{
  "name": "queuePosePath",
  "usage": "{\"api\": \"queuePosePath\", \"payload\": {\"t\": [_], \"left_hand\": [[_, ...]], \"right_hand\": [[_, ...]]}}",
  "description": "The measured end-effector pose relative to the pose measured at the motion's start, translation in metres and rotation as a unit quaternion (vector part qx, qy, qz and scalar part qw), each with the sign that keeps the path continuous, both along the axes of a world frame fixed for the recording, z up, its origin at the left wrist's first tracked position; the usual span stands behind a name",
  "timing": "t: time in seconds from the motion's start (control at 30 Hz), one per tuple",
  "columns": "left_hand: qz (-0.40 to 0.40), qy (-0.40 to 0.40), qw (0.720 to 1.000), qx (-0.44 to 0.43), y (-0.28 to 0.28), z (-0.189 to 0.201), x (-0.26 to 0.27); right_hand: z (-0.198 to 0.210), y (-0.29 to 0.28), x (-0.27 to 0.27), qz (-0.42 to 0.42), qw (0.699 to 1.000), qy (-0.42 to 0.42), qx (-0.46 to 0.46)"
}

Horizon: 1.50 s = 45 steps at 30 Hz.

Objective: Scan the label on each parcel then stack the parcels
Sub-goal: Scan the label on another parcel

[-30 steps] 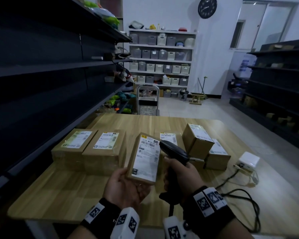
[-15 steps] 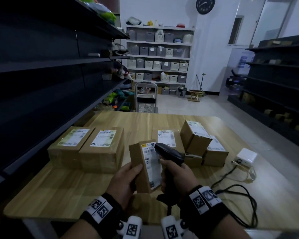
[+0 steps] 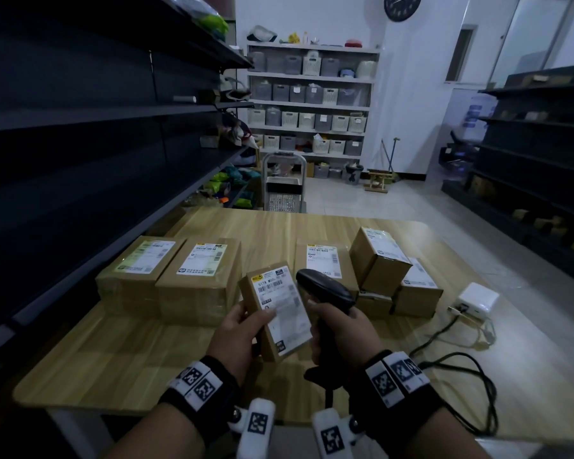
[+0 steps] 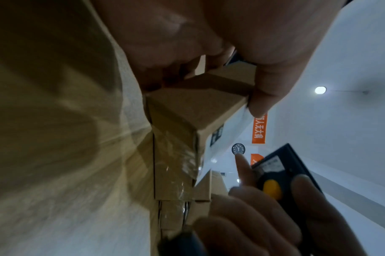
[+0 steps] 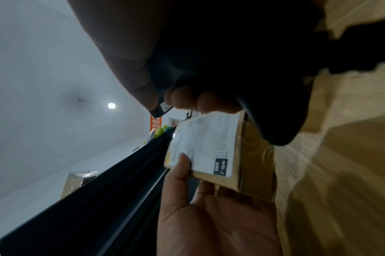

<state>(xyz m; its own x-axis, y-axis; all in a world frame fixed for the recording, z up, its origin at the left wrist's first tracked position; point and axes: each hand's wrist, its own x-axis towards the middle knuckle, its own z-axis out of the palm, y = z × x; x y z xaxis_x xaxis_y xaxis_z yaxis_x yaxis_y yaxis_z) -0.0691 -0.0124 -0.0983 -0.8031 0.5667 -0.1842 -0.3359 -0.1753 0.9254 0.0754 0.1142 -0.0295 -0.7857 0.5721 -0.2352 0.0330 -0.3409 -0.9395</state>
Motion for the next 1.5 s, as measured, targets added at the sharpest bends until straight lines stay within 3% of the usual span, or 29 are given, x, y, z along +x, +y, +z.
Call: {"api": "queuePosePath", "payload": {"t": [0.4,1.5], "left_hand": [[0.033,-0.038,0.998,0.034,0.007,-0.031,-0.017],[0.022,-0.061,0.996,0.067,0.003,-0.027,-0.015]], "right_hand": [[0.01,0.005,0.012,0.044,0.99,-0.091,0.1],[0.006,-0.002,0.01,0.032,0.993,-0.102,0.05]]}}
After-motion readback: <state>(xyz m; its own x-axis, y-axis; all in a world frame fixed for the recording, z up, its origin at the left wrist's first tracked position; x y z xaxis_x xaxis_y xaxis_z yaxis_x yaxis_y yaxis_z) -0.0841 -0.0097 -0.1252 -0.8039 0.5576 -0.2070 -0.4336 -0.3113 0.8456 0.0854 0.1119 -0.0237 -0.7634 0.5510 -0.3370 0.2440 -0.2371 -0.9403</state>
